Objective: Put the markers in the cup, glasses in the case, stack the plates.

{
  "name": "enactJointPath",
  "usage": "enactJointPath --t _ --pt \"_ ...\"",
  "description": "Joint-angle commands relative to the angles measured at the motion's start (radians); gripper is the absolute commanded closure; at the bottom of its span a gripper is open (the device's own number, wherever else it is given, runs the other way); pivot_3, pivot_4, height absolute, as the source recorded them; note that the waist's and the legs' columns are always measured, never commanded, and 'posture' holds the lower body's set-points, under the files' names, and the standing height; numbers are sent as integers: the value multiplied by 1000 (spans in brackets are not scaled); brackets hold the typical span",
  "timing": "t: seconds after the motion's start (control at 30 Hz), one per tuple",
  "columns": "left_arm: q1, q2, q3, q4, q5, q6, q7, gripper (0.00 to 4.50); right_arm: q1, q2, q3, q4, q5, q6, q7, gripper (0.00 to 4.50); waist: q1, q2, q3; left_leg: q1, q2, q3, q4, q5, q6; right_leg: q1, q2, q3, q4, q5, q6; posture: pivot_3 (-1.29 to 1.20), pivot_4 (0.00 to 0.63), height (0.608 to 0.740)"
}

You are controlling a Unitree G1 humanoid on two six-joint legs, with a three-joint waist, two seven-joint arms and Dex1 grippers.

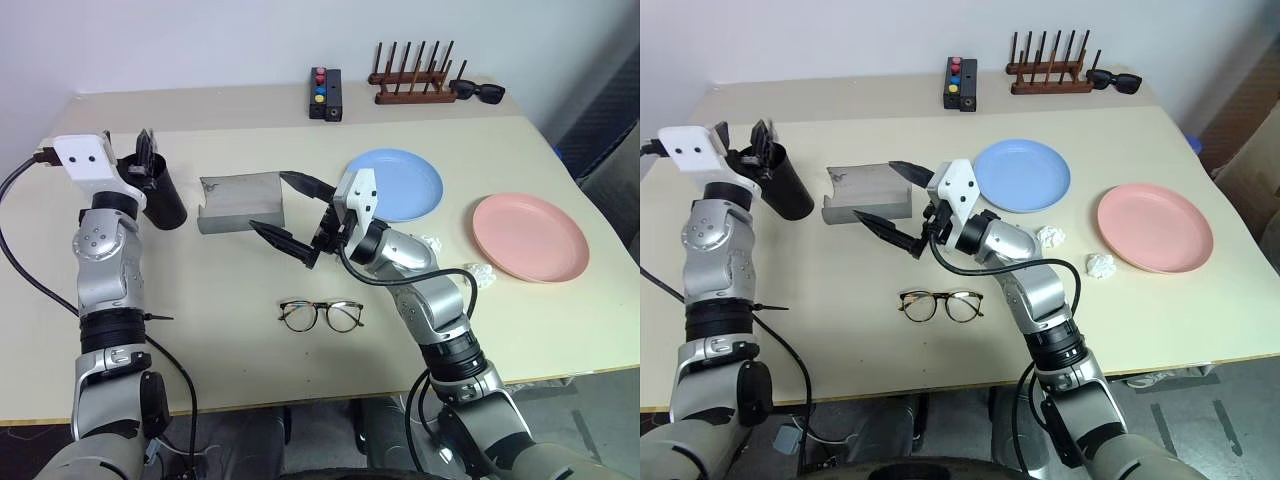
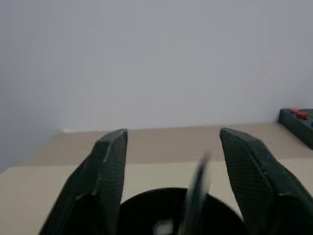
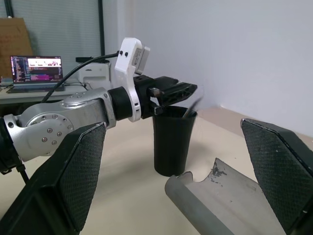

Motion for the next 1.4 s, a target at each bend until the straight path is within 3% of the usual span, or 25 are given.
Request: enactJointPath --t 0.03,0.27,0.37,0.43,0.57,0.73,1.0,1.23,1.33,1.4 --pt "-9 1 0 -35 -6 -4 2 1772 -17 9 -9 -22 10 -13 0 0 0 0 0 0 0 0 0 0 0 0 0 0 0 0 0 0 150 739" --pt "-22 9 3 -100 -70 32 -63 1772 -14 -1 -12 -31 7 -8 -2 0 0 0 0 0 0 0 0 0 0 0 0 0 0 0 0 0 150 739" --pt "-39 51 -18 -166 -154 127 -200 1002 -15 -18 -22 -27 2 -10 -3 0 -1 0 0 0 0 0 0 0 0 0 0 0 0 0 0 0 150 739" --pt "-38 99 -57 -209 -191 200 -316 44 -17 -32 -30 -23 1 -11 -2 0 -1 0 0 0 0 0 0 0 0 0 0 0 0 0 0 0 150 739" --pt "-23 218 -161 -276 -253 382 -554 44 -19 -66 -45 -25 -1 -9 -1 0 -2 0 0 0 0 0 0 0 0 0 0 0 0 0 0 0 150 739" --pt "-33 325 -335 -218 -201 533 -770 44 -7 -121 -57 -45 4 6 18 0 -2 1 1 0 0 0 0 0 0 0 0 0 0 0 0 0 150 739" --pt "-194 316 -528 128 42 523 -803 44 30 -135 -46 -91 2 26 6 0 -2 1 1 0 0 0 0 0 0 0 1 0 0 -1 0 0 150 739" --pt "-254 282 -572 299 143 444 -847 44 47 -131 -41 -115 -1 40 -11 0 -2 1 1 -1 0 0 0 0 0 0 1 0 0 -1 0 0 150 739" --pt "-251 272 -570 317 156 428 -868 767 49 -131 -41 -116 -1 41 -14 0 -3 1 1 -1 0 0 0 0 0 0 1 0 0 -1 0 0 150 739" --pt "-249 267 -563 322 161 421 -876 1781 49 -131 -41 -117 -1 41 -14 0 -2 1 1 0 0 0 0 0 0 0 1 0 0 -1 0 0 150 739"
